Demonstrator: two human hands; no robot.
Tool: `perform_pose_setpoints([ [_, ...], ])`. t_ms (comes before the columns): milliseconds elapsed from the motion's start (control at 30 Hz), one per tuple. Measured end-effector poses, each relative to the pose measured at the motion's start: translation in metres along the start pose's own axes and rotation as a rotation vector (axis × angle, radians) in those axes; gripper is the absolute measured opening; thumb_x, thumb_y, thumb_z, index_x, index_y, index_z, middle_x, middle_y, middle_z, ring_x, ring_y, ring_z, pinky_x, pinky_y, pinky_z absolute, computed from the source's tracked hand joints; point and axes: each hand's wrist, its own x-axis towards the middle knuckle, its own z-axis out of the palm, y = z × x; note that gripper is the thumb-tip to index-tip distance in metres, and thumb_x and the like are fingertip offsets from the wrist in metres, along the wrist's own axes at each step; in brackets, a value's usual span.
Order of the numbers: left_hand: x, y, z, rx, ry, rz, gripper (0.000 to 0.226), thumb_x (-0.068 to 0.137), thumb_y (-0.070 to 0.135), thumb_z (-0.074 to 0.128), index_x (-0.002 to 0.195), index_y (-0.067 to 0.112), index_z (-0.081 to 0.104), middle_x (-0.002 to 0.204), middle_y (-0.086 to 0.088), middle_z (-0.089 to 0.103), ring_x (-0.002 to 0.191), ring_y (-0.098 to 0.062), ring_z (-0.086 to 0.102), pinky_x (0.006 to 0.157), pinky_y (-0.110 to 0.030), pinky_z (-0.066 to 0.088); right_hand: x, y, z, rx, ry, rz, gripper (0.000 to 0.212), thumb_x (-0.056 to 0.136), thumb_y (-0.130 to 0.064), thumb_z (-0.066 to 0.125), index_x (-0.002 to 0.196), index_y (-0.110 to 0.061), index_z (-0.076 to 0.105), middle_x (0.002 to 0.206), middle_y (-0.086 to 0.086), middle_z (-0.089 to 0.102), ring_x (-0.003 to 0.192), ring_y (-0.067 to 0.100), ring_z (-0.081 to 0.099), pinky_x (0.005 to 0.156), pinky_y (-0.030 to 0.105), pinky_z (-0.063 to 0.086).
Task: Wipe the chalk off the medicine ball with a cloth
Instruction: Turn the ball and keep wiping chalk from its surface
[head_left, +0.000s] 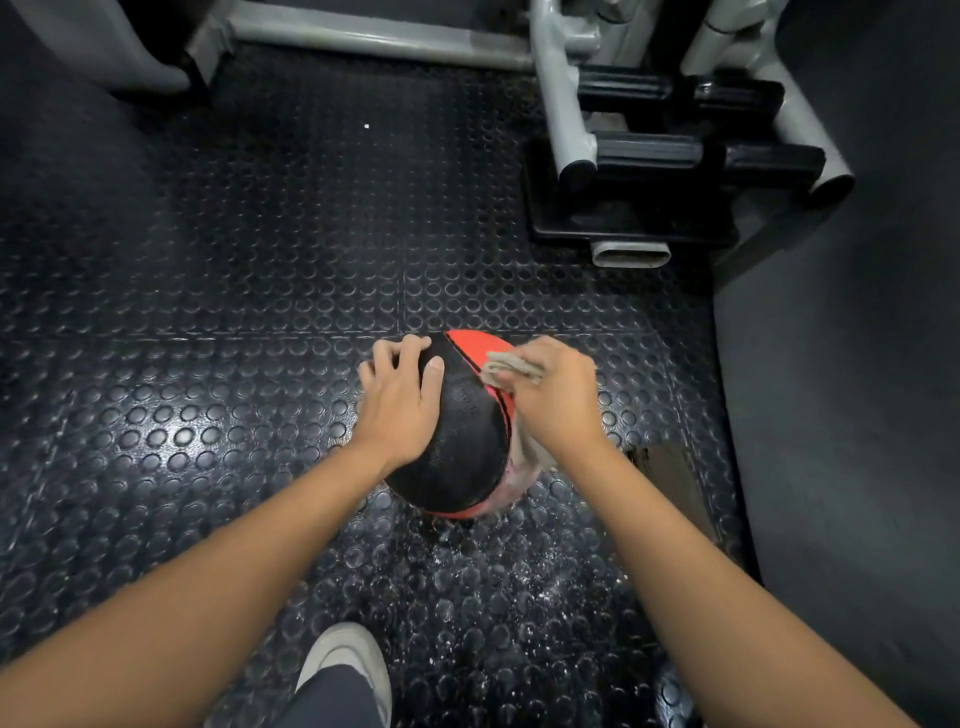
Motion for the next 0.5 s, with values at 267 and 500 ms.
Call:
perform_pose_setpoints([
  [267,-0.002,0.008,0.007,0.084,0.009,0.077,0.049,0.099,0.046,0.026,0.135,0.017,0.043,0.127,-0.009,0.036,0.111,-0.031,0.033,0.098,-0.041,0.029,-0.009,0.031,-0.013,0.020,0.055,0.129,0.011,0.083,-0.010,0.073,0.084,-0.020,0.077,0.084,-0.004,0.068,0.076,0.015,0.063,0.069,0.022,0.050],
  [500,-0.007,0.006,0.005,0.083,-0.014,0.100,0.056,0.094,0.051,0.022,0.137,0.021,0.041,0.131,-0.002,0.033,0.117,-0.027,0.030,0.097,-0.045,0.034,-0.017,0.041,-0.013,0.030,0.050,0.116,0.012,0.085,-0.008,0.070,0.089,-0.017,0.077,0.085,-0.001,0.069,0.078,0.015,0.064,0.069,0.021,0.048],
])
